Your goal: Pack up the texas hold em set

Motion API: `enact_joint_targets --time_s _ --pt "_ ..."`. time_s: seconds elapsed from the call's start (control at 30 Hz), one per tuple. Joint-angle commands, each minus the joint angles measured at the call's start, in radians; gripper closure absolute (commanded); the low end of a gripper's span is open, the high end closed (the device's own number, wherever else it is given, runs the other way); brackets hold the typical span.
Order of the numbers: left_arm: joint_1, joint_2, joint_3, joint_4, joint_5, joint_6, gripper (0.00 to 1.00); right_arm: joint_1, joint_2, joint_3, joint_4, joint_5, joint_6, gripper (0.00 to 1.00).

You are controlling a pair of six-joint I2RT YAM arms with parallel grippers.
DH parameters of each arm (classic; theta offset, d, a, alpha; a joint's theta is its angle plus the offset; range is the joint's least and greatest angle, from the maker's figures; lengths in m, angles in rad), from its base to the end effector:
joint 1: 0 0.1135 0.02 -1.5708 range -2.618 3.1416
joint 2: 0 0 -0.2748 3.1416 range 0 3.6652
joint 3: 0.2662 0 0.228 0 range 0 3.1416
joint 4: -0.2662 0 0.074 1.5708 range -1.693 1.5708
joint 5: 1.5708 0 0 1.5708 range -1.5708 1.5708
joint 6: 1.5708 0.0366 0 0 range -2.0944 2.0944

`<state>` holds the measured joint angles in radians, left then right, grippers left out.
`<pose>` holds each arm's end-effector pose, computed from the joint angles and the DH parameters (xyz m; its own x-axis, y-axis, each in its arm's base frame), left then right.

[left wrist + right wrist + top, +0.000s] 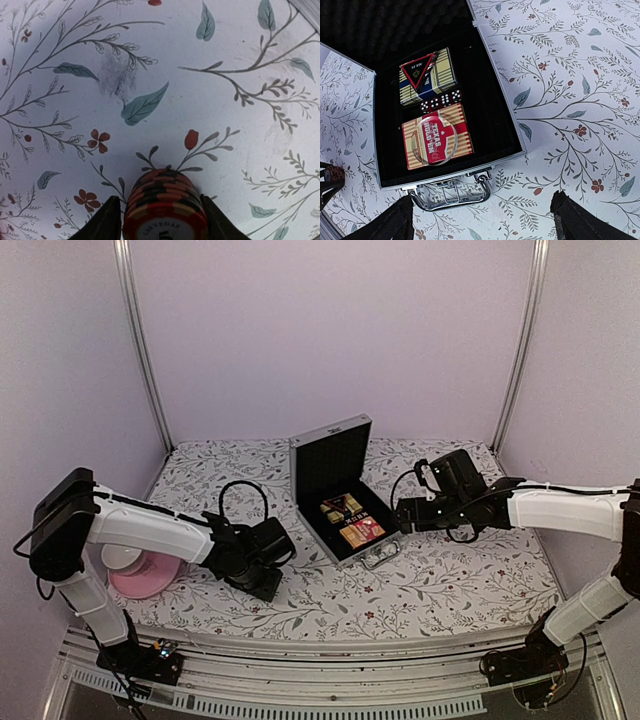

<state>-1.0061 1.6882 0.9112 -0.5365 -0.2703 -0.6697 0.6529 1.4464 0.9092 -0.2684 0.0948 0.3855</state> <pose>0.1575 -0.2304 0.1693 -0.8885 0.2847 -0.3598 0.2885 0.9564 0.0445 0.2262 0.1686 0.2455 -0.7387 -0.0937 -0.6675 -0.2967 0.9344 0.1972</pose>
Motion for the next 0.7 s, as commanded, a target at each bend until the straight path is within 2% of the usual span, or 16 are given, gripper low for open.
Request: enact_joint_targets --time_s 0.0,0.67 --pt "-0.013 0.02 0.018 0.007 -0.026 0.009 0.48 -0.009 -0.028 -0.01 0.014 0.0 0.012 0.05" --pt "-0.013 0.04 0.025 -0.003 0.001 0.022 0.74 -0.01 -0.05 -0.011 0.014 -0.028 0.015 0.04"
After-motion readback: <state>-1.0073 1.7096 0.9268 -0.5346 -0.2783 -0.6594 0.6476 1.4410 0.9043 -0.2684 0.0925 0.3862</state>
